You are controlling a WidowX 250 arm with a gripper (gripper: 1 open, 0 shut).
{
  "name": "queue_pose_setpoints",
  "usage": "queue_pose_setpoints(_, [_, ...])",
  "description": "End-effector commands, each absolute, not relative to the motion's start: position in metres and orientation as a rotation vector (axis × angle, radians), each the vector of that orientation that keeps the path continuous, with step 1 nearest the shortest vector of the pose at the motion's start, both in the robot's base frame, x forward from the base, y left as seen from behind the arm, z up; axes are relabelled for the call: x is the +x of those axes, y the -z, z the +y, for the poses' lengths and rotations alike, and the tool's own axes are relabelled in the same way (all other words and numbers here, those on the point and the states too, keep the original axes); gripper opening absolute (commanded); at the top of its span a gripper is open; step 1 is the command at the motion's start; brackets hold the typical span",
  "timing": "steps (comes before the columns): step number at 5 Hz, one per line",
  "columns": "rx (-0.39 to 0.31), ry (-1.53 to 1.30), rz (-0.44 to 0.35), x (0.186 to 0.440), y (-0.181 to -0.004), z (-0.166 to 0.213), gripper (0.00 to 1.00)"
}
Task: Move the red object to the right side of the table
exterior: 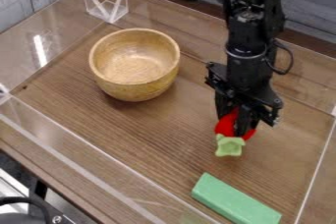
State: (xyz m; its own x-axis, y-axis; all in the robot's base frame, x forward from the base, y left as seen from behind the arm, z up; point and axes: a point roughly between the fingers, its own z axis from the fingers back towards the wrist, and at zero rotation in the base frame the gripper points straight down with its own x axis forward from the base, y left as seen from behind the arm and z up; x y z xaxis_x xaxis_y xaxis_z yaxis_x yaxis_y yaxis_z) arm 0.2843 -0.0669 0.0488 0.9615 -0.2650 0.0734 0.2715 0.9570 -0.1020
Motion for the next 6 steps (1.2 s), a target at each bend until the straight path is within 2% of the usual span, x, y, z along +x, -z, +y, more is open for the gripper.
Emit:
queue_pose_setpoints(1, [-0.102, 0.211, -0.114, 0.305, -0.053, -0.057, 0.00])
queue_pose_setpoints(2, [-0.098, 0.152, -0.116, 0.312, -0.045, -0.050, 0.00])
queue_pose_setpoints(3, [-0.101, 0.198, -0.115, 0.320, -0.054, -0.043, 1.00])
queue_pose_setpoints(5, [-0.102, 0.123, -0.114, 0.309, -0.065, -0.030, 1.00])
queue_pose_setpoints(6, [-0.100, 0.079, -0.113, 0.306, -0.071, -0.025, 0.00])
